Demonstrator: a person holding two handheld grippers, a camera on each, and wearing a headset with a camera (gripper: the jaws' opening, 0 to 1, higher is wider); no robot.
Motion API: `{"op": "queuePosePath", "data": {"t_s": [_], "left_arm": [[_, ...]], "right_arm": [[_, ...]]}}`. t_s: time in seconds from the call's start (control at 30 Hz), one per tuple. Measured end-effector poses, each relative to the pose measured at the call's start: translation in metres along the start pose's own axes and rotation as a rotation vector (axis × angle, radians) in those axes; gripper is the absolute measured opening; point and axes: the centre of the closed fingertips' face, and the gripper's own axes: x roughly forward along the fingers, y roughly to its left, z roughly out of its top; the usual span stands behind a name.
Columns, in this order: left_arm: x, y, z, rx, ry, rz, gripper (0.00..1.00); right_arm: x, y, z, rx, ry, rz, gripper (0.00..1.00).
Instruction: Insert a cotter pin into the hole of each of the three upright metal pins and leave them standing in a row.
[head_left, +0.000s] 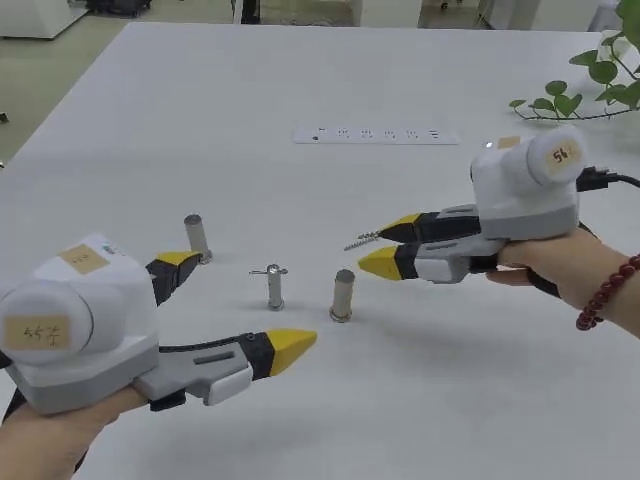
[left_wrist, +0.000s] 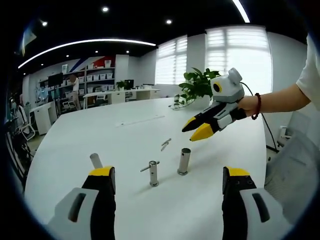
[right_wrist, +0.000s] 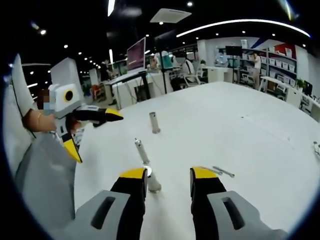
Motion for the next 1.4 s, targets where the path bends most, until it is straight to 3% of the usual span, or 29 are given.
{"op": "queuePosePath", "data": {"t_s": [0.37, 0.67, 1.1, 1.4], "left_arm": [[0.001, 0.0, -0.003, 0.001, 0.006, -0.003, 0.88], [0.001, 0.003, -0.003, -0.012, -0.003, 0.002, 0.86], [0.002, 0.002, -0.008, -0.013, 0.014, 0.001, 0.85], [0.002, 0.002, -0.012, -0.014, 0.026, 0.0, 0.83]], "right_arm": [[0.01, -0.042, -0.021, -0.036, 0.114, -0.068, 0.3], [0.026, -0.067, -0.033, -0.102, 0.21, -0.086, 0.24], [0.047, -0.086, -0.038, -0.204, 0.298, -0.054, 0.19], [0.061, -0.087, -0.039, -0.271, 0.335, -0.014, 0.17]]}}
